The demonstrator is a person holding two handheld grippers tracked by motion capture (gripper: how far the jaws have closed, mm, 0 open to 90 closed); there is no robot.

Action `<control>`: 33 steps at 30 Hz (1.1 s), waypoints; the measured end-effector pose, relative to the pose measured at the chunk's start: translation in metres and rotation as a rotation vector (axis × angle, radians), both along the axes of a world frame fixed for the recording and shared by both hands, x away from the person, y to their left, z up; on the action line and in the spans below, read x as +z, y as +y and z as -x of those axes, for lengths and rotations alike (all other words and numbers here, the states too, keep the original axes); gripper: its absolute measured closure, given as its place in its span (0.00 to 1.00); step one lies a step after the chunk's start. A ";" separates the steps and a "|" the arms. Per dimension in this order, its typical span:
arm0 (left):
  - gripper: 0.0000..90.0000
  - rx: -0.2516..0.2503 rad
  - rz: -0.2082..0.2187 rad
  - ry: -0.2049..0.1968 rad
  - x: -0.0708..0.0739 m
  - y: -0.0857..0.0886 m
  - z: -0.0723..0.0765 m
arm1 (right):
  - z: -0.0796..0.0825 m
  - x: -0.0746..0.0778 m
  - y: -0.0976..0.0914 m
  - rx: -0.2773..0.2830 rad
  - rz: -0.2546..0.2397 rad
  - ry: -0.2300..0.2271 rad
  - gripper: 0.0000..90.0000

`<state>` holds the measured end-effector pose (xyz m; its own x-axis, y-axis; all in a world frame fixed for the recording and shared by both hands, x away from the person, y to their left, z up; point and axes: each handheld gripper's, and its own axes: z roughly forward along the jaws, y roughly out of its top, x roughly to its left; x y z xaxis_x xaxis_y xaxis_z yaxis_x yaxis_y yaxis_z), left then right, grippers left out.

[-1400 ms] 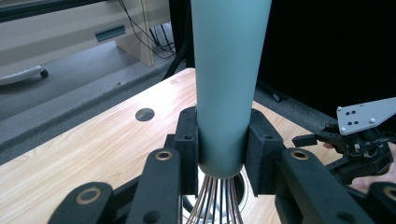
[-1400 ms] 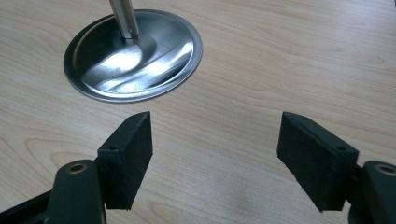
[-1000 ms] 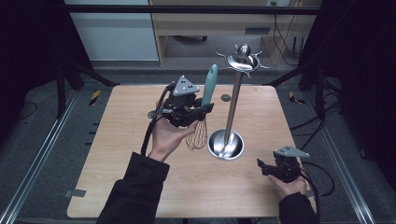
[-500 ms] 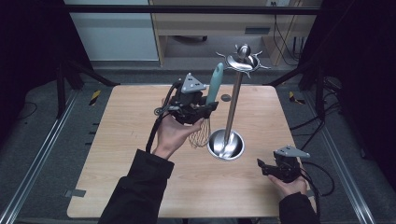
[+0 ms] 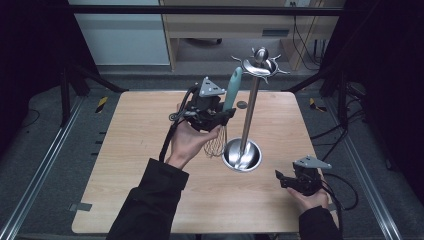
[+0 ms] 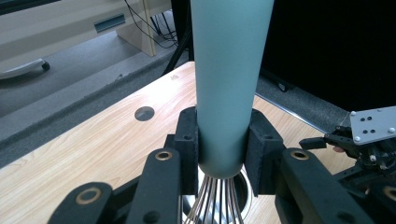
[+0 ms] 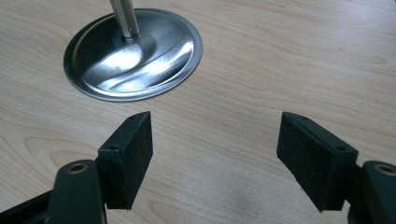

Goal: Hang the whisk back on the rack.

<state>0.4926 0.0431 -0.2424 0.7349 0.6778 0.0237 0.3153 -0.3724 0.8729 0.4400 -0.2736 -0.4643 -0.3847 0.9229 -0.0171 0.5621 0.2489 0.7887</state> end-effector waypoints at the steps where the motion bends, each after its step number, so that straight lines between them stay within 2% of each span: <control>1: 0.77 -0.001 -0.003 -0.001 0.000 0.000 -0.001 | 0.000 0.000 0.000 0.000 -0.001 0.000 0.30; 9: 0.77 0.003 -0.005 0.002 -0.002 -0.006 -0.005 | 0.000 0.000 0.000 0.000 -0.006 0.002 0.30; 18: 0.77 0.009 0.017 0.002 -0.006 -0.013 -0.010 | 0.000 0.000 0.000 -0.002 -0.010 0.002 0.30; 33: 0.77 0.031 0.043 -0.034 -0.014 -0.021 -0.014 | 0.000 0.000 0.000 0.001 -0.009 0.003 0.30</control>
